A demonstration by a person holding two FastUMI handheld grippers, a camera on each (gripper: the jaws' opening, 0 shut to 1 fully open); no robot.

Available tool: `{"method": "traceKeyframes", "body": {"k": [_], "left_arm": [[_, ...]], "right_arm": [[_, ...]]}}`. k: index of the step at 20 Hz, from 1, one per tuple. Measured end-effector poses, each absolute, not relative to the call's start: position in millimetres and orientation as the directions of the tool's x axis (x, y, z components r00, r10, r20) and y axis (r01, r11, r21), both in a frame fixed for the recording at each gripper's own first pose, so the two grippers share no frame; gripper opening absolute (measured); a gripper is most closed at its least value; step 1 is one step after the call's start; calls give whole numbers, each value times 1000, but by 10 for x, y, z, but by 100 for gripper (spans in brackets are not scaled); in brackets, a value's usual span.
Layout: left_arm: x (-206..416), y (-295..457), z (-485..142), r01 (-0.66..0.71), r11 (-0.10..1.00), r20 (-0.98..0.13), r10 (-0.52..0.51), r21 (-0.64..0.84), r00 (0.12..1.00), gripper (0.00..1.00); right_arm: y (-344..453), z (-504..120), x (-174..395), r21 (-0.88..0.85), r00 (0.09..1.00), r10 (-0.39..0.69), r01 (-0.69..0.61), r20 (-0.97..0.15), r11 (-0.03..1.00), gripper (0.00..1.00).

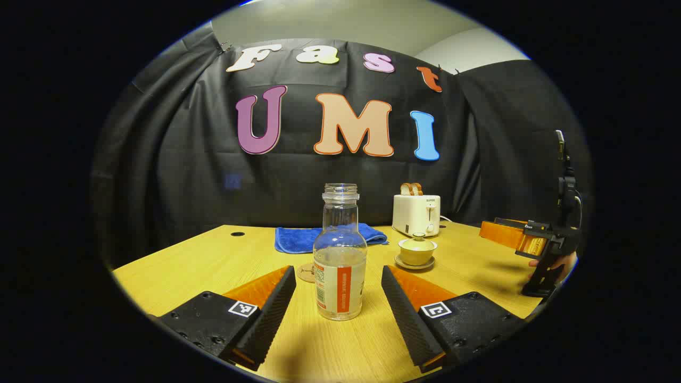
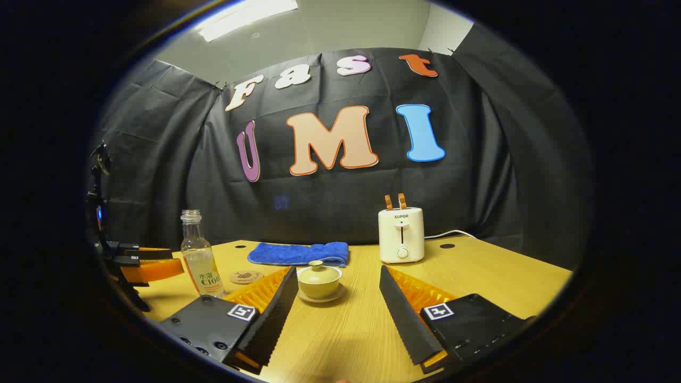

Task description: Open the teacup lid with one hand, grasp the water bottle and pour water into the teacup with the other hand; after pouring, place the water bottle on the coaster and then close the teacup lid.

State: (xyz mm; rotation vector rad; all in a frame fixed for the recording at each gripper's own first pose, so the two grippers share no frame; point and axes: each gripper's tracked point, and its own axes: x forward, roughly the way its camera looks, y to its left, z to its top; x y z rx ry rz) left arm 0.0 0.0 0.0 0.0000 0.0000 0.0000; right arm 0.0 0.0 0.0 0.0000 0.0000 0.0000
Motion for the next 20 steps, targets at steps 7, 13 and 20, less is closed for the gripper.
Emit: {"method": "traceKeyframes", "body": {"k": [7, 13, 20], "left_arm": [[10, 47, 7, -26, 1000, 13, 26, 17, 1000, 95], [23, 70, -7, -35, 999, 14, 34, 22, 999, 95], [59, 94, -5, -42, 999, 17, 42, 22, 999, 94]], "right_arm": [[-34, -60, 32, 1, 999, -11, 11, -30, 1000, 97], [-33, -118, 48, -25, 998, -24, 23, -51, 999, 97], [-31, -111, 38, -60, 998, -34, 31, -44, 998, 98]]}}
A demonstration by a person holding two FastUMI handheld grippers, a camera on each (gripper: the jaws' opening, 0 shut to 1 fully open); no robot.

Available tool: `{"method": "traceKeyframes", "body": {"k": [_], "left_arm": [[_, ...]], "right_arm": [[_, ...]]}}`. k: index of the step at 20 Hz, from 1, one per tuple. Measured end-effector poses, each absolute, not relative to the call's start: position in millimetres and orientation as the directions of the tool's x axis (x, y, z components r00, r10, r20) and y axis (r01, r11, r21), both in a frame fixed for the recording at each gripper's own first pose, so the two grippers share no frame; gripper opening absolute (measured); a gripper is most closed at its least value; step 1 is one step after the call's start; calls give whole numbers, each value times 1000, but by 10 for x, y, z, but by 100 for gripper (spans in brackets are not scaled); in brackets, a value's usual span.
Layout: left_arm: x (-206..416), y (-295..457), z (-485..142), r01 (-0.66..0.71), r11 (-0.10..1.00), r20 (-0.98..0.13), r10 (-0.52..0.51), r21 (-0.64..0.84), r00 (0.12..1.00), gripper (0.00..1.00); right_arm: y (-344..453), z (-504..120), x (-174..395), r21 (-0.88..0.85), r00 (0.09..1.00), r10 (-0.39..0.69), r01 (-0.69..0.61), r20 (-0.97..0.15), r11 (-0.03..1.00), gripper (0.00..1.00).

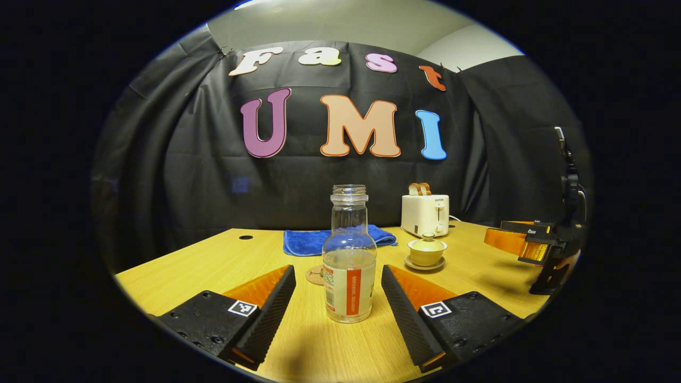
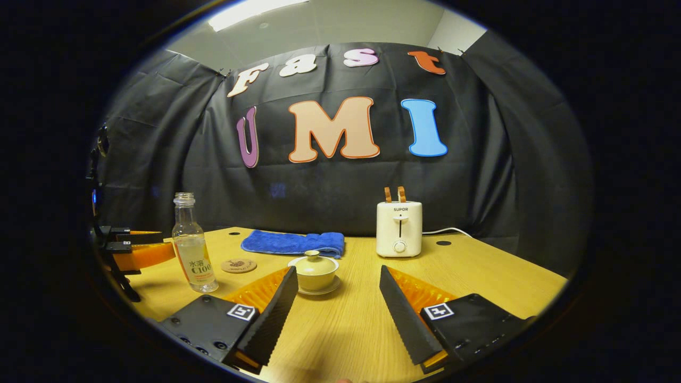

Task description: Open the teacup lid with one hand, grasp the water bottle and pour water into the teacup with the other hand; after pouring, place the water bottle on the coaster and then close the teacup lid.

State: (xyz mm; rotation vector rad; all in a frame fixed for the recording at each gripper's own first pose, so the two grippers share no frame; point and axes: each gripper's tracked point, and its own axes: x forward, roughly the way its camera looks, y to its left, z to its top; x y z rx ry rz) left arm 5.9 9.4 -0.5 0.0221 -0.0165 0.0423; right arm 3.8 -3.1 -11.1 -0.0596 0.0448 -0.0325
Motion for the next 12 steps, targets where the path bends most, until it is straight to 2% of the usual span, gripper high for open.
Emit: {"method": "traceKeyframes", "body": {"k": [6, 12], "left_arm": [[58, 73, -13, -32, 999, 16, 32, 22, 999, 95], [74, 70, -16, -32, 999, 16, 32, 22, 999, 95]], "right_arm": [[-85, -106, 59, -63, 997, -67, 64, -41, 996, 98], [-58, -111, 60, -62, 997, -57, 54, -42, 997, 97]]}}
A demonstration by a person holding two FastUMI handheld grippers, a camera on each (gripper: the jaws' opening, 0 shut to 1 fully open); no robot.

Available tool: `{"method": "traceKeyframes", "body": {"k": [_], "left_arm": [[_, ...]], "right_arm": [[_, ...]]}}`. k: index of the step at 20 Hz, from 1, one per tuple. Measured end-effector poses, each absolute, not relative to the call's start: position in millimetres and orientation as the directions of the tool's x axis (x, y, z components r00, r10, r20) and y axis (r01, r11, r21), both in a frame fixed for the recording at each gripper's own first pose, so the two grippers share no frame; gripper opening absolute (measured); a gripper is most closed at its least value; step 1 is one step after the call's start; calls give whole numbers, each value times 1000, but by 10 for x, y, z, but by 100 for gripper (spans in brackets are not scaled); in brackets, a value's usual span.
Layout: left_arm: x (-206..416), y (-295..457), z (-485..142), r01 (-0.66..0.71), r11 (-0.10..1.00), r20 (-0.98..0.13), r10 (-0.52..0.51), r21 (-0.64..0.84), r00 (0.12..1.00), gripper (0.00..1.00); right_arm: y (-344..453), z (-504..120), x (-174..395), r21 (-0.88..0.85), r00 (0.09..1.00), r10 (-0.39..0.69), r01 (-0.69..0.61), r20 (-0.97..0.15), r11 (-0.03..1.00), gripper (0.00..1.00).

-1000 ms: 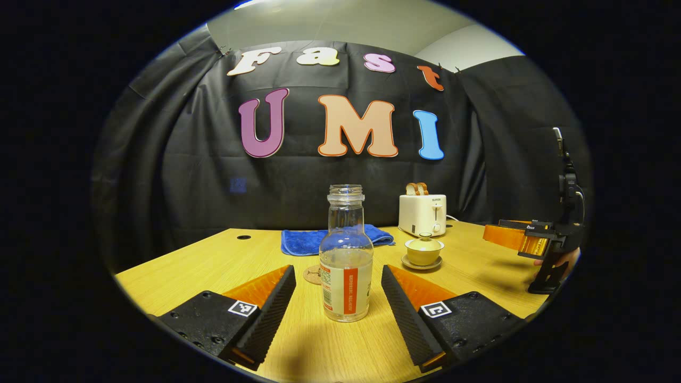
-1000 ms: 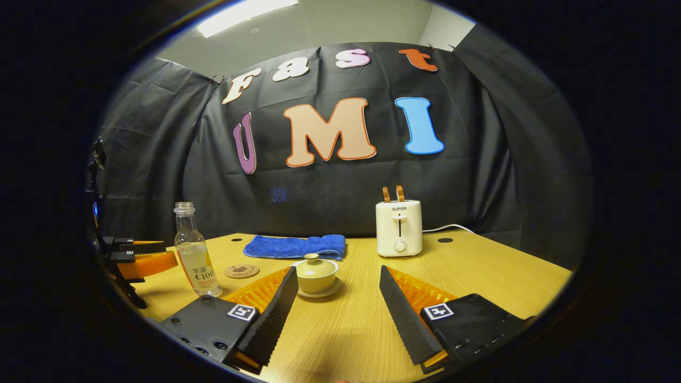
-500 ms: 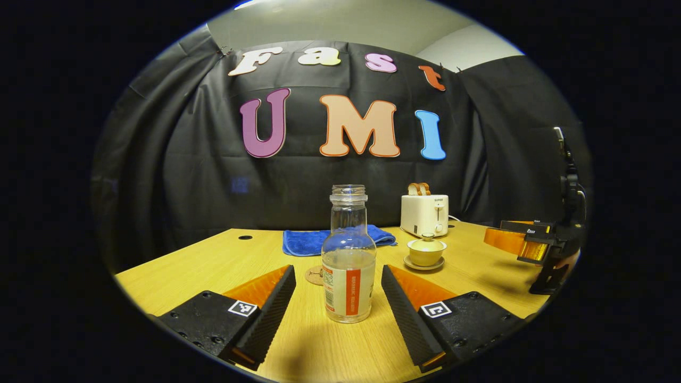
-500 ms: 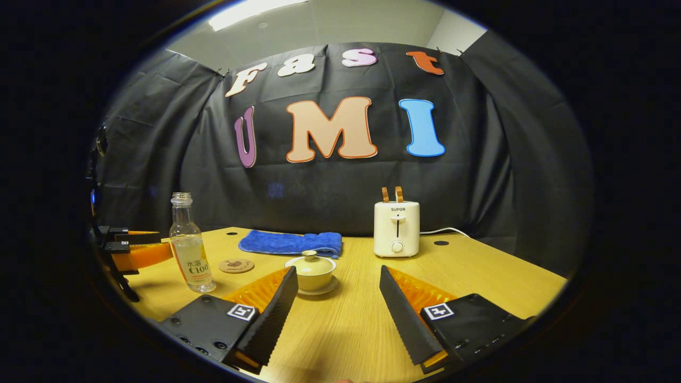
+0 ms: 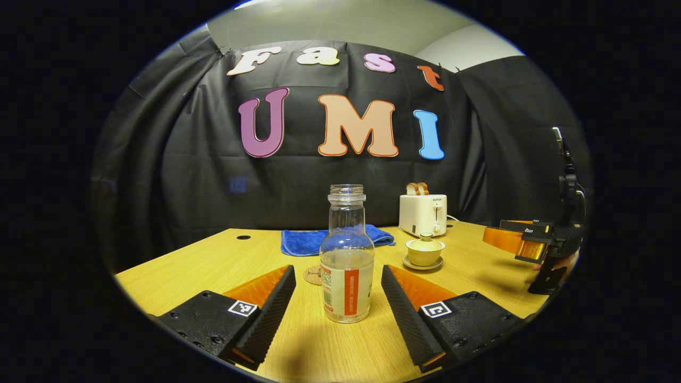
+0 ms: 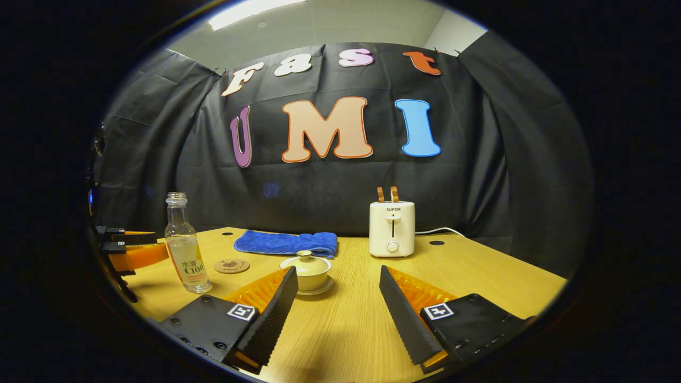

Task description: Open the teacup lid with one hand, grasp the water bottle and pour water into the teacup with the other hand; after pouring, place the water bottle on the coaster and then close the teacup lid.

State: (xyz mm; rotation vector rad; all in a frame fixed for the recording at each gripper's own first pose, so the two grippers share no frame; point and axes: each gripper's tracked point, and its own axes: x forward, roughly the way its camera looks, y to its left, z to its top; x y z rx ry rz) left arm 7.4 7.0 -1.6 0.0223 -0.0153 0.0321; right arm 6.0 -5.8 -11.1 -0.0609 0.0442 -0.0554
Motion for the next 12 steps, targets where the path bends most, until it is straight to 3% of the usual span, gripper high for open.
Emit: {"method": "traceKeyframes", "body": {"k": [12], "left_arm": [[135, 75, -7, -25, 999, 15, 25, 24, 1000, 94]], "right_arm": [[-27, -119, 49, -60, 998, -33, 30, -47, 998, 98]]}}
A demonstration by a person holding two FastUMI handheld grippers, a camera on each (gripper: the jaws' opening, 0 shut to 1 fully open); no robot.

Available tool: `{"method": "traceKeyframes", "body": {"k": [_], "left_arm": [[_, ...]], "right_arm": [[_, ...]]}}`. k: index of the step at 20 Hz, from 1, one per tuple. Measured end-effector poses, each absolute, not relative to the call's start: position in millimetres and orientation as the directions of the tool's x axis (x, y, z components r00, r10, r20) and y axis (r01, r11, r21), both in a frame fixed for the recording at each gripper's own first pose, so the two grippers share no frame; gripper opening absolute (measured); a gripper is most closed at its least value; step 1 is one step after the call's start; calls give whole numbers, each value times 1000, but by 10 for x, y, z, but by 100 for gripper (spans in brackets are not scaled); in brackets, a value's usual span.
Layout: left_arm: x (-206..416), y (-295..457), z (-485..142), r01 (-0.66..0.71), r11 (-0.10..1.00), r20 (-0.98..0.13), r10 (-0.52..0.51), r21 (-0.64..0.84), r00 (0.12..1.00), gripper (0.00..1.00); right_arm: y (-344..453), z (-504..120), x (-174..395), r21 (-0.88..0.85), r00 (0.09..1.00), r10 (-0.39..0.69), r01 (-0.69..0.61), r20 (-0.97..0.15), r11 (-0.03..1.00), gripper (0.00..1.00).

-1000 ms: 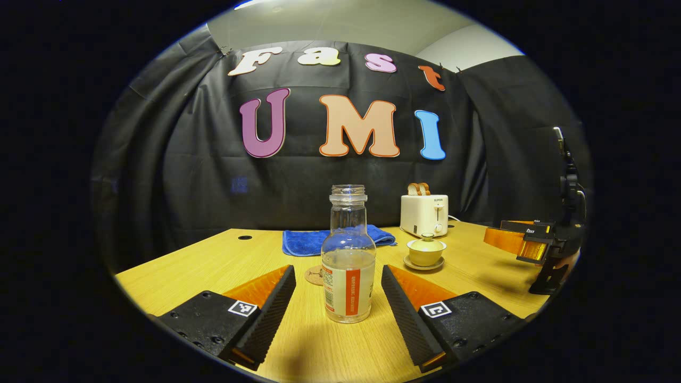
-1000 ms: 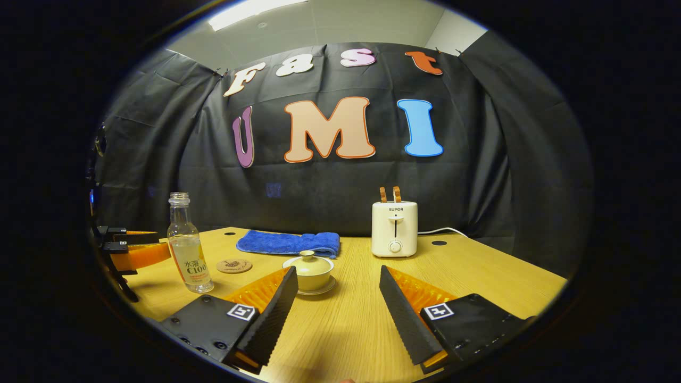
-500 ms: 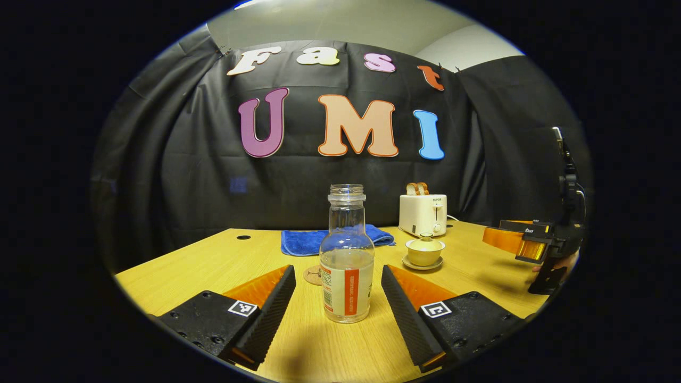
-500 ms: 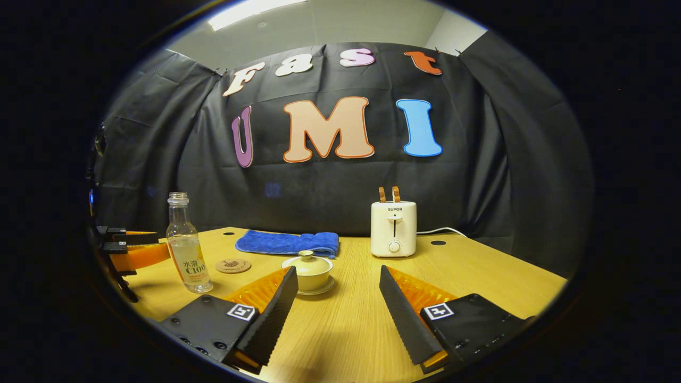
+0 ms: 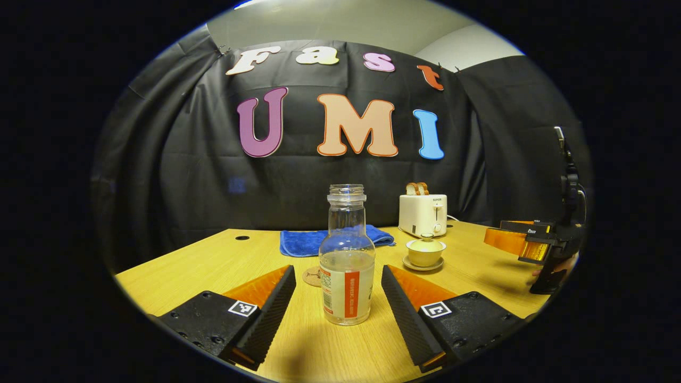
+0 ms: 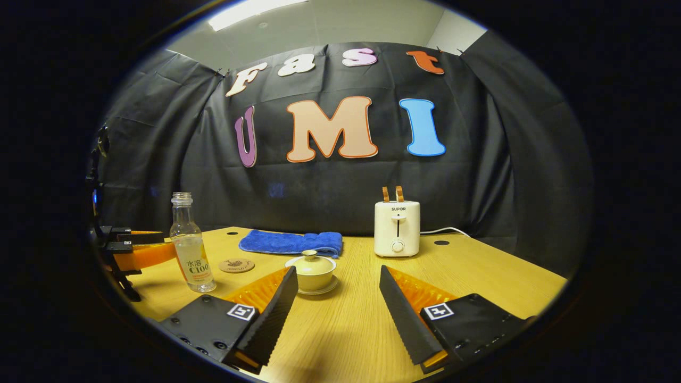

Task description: Open the teacup lid with one hand, grasp the water bottle and pour water into the teacup with the other hand; after pouring, place the water bottle on the coaster and then close the teacup lid.

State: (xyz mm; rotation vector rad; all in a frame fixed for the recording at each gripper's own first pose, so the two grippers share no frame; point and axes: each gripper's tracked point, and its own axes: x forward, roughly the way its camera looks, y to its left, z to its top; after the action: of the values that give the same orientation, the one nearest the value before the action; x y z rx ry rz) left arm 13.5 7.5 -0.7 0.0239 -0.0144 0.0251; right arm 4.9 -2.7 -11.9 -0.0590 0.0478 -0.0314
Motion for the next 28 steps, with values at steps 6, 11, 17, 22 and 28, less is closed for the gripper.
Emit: {"method": "traceKeyframes", "body": {"k": [6, 11, 17, 22, 28], "left_arm": [[223, 62, -14, -11, 1000, 14, 11, 25, 1000, 95], [338, 61, -18, 0, 1000, 11, -1, 26, 1000, 95], [450, 43, -18, 12, 1000, 11, -13, 27, 1000, 95], [477, 46, -9, 6, 1000, 10, -7, 26, 1000, 95], [475, 50, -2, 5, 1000, 13, -6, 26, 1000, 95]], "right_arm": [[-21, -115, 54, -60, 998, -31, 28, -47, 998, 98], [-14, -120, 48, -59, 999, -28, 25, -46, 998, 97], [-17, -123, 54, -60, 999, -28, 25, -46, 998, 97], [-19, -123, 57, -60, 999, -28, 25, -46, 998, 97], [-21, -125, 58, -60, 999, -28, 25, -46, 998, 97]]}}
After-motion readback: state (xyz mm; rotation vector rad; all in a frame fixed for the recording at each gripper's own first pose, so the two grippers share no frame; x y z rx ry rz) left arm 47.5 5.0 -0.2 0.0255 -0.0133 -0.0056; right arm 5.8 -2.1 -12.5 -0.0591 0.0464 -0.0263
